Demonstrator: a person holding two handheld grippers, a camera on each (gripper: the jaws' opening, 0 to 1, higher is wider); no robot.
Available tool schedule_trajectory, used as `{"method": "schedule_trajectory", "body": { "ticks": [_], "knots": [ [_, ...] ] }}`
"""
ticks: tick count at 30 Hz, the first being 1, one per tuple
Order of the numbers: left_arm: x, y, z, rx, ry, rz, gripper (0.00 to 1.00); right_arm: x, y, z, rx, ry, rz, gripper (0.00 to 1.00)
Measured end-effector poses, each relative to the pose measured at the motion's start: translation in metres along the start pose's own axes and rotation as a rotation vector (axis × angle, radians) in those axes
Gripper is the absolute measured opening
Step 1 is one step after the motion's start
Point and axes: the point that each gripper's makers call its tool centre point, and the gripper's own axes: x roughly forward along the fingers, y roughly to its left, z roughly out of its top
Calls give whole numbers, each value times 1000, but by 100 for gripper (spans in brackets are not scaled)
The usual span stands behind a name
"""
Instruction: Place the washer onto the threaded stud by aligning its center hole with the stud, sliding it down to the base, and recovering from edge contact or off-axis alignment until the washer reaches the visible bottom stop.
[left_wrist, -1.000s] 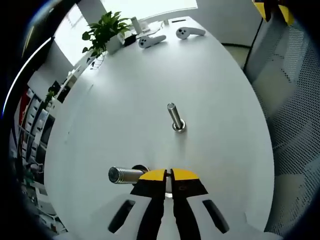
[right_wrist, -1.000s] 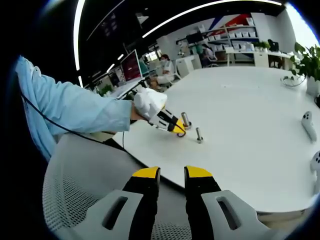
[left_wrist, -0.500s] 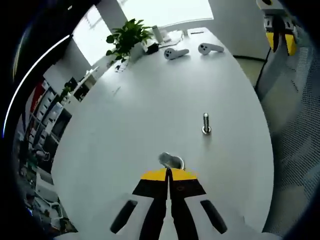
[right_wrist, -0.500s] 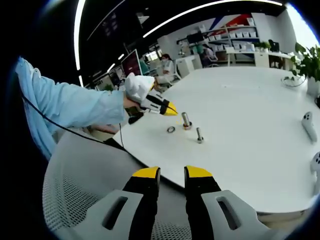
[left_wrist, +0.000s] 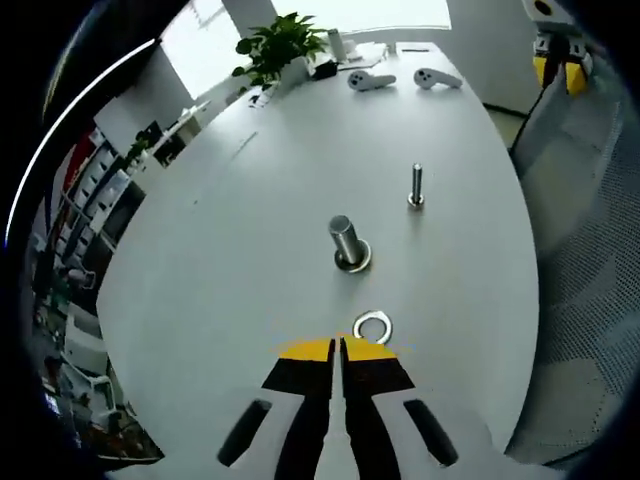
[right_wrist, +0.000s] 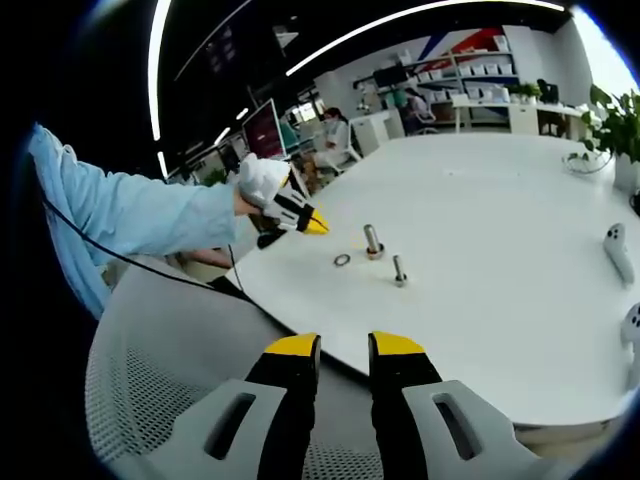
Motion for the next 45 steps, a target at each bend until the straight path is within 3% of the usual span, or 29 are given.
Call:
{"method": "schedule_trajectory", "body": {
  "ticks": [2,3,5,7,10,17,20,28,30,40,42,45],
  "knots": [
    [6,-3,0,39,7,-20,17,0,0,0,1,0,-1,22],
    [10,-8,-6,22,43,-51,18,0,0,0,1,-1,-2,22],
    [16,-7,-4,33,42,-55,19,0,-1,0,2,-2,-3,22],
    [21,-13,-5,-12,58,-97,27,0,-1,0,3,-3,-5,22],
    [32,-11,-5,-22,76,-103,36,0,-1,0,3,-4,-6,22],
    [47,-12,-10,-18,122,-137,32,0,-2,1,6,-6,-9,22],
    [49,-14,-10,-46,134,-166,29,0,-2,1,7,-6,-9,22],
    [49,-16,-10,-12,187,-173,28,0,-1,0,3,-2,-7,22],
    [50,-17,-8,-30,181,-161,21,0,-1,0,3,-2,-6,22],
    [48,-16,-9,-16,175,-120,19,0,-1,0,1,-1,-3,22],
    [48,-16,-8,17,169,-111,19,0,-1,0,1,0,-2,22],
    [46,-13,-2,7,149,-100,19,0,-1,0,0,1,-2,22]
  ]
}}
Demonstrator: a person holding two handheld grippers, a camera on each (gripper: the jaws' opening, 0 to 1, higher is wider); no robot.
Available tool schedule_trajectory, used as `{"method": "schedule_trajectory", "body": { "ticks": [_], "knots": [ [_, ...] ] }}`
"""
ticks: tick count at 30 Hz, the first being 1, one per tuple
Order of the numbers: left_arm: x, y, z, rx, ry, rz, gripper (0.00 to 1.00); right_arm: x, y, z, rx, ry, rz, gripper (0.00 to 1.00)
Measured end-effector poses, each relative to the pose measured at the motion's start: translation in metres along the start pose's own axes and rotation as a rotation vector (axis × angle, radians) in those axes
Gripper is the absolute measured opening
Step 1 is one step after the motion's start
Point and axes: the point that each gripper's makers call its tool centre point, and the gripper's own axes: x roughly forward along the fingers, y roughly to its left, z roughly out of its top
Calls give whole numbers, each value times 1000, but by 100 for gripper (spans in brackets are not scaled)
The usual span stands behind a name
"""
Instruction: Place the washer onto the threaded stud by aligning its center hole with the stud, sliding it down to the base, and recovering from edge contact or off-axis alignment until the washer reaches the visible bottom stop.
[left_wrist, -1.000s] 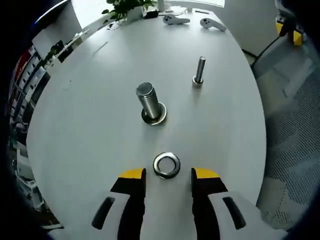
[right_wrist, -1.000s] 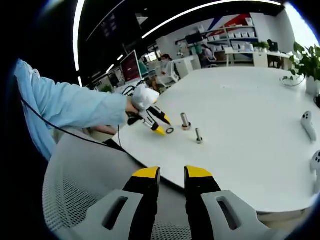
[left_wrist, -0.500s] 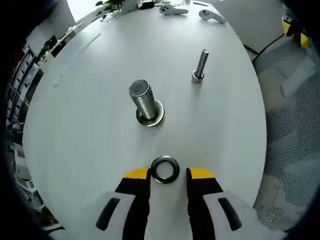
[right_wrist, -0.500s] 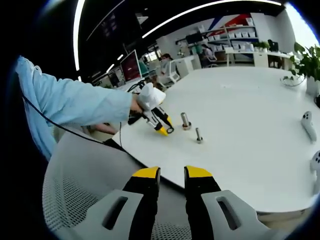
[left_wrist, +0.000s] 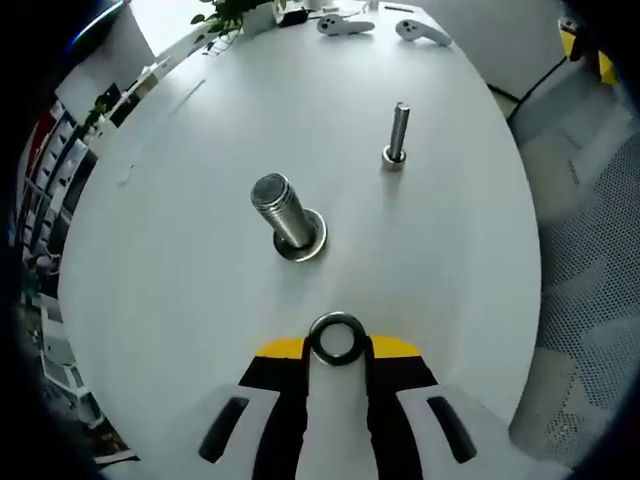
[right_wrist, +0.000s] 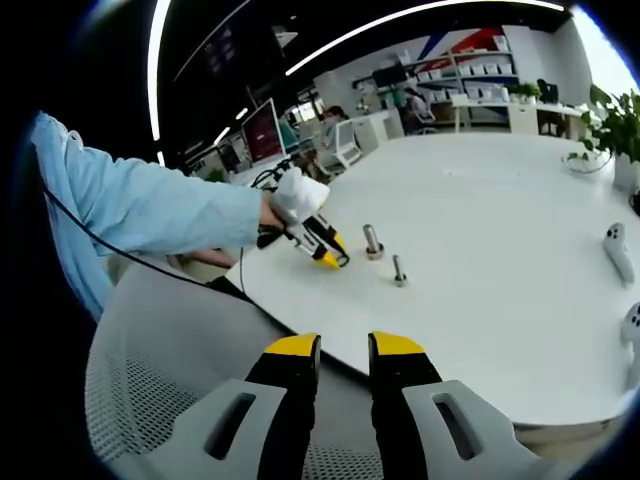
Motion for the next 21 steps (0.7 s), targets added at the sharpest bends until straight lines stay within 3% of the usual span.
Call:
{"method": "schedule_trajectory", "body": {
  "ticks": [21],
  "knots": [
    [-44,15,25,16,-57,55,19,0,1,1,-3,-7,4,22]
  ]
}}
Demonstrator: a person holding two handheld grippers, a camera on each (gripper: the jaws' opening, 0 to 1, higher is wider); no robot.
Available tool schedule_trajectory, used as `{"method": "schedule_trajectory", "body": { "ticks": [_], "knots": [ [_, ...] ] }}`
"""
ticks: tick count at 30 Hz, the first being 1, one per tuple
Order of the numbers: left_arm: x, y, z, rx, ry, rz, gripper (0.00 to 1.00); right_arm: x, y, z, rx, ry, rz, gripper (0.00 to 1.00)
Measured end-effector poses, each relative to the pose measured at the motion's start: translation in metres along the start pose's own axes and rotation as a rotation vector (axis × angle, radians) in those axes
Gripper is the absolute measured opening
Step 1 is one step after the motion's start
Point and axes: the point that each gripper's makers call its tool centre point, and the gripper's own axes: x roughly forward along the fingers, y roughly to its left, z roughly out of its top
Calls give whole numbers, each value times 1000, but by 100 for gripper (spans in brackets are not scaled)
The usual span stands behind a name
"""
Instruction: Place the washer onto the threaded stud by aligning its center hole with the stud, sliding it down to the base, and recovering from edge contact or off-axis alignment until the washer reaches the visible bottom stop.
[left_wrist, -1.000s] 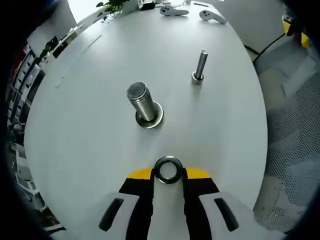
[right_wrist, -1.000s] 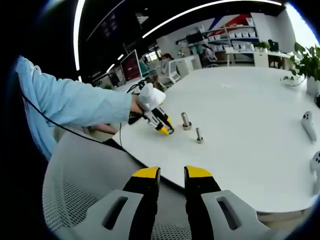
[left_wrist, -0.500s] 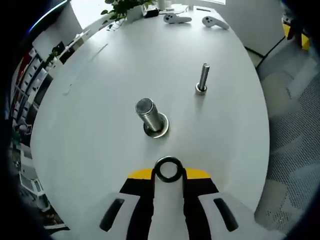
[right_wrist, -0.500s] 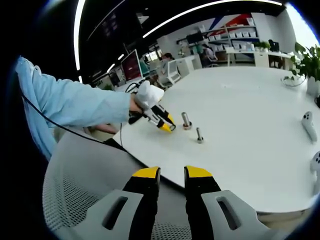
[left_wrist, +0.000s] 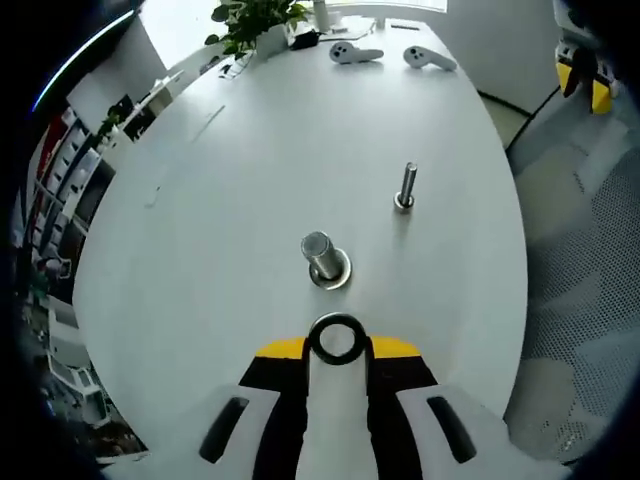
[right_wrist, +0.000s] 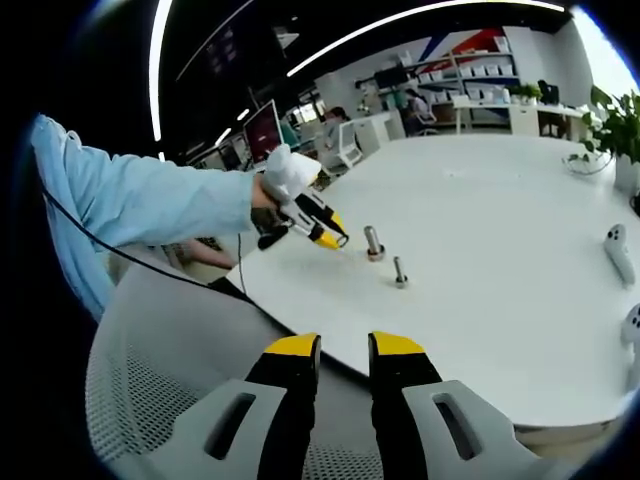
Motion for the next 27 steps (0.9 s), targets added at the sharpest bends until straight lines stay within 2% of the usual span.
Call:
{"method": "schedule_trajectory", "body": {
  "ticks": [18,27],
  "knots": [
    [-21,14,37,57,-17,27,19,0,1,1,-4,-7,6,22],
    [-20,14,50,73,-17,16,19,0,1,2,0,-14,3,22]
  ]
}}
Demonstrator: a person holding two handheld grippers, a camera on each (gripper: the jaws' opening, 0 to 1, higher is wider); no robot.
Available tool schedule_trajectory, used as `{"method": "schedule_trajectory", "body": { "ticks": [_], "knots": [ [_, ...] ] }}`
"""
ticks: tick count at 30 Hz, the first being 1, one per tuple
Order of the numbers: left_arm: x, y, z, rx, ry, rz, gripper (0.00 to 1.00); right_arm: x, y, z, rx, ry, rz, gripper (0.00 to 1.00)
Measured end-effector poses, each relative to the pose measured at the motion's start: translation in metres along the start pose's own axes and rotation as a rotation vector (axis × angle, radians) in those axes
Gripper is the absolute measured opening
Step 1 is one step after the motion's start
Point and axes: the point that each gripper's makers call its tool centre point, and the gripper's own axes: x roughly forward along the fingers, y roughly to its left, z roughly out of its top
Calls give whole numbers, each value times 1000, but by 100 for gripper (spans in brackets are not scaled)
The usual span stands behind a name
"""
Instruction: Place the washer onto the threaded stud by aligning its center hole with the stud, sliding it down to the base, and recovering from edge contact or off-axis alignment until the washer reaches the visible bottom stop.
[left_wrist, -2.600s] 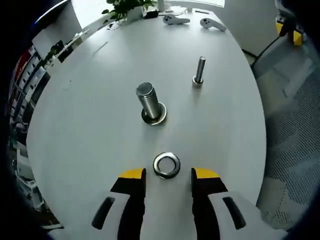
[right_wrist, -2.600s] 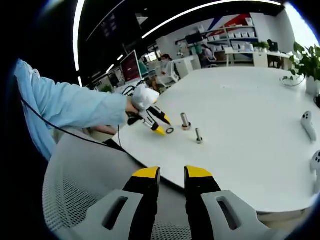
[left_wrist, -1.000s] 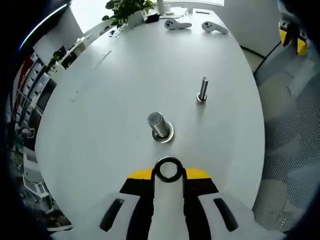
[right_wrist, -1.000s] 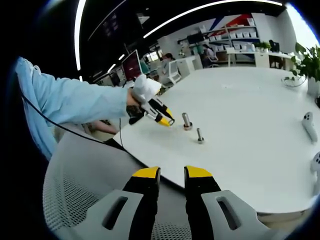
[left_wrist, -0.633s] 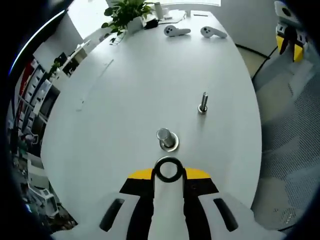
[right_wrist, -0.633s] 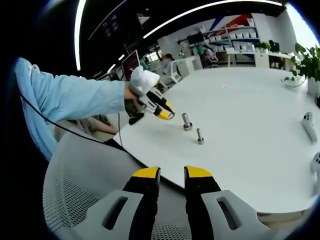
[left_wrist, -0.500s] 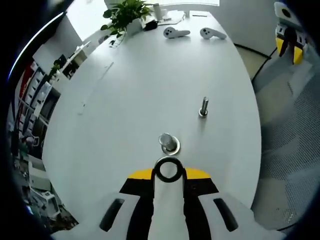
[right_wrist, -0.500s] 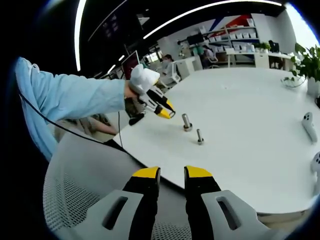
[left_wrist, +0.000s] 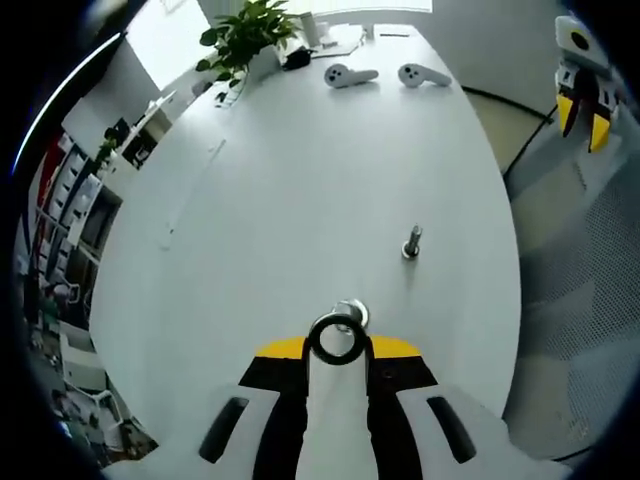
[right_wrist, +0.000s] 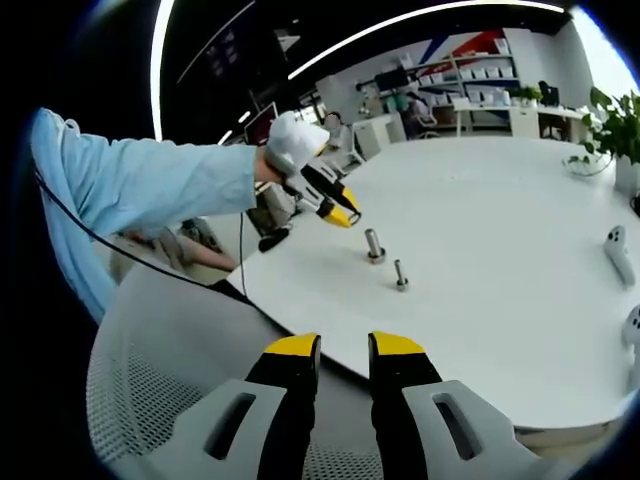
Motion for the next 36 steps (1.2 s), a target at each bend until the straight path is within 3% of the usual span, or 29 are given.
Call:
{"method": "schedule_trajectory", "body": {
  "ticks": [18,36],
  "knots": [
    [2,1,12,12,6,-20,19,0,-1,0,2,0,-2,22],
    [36,-5,7,16,85,-68,19,0,1,0,0,-2,12,22]
  ]
}}
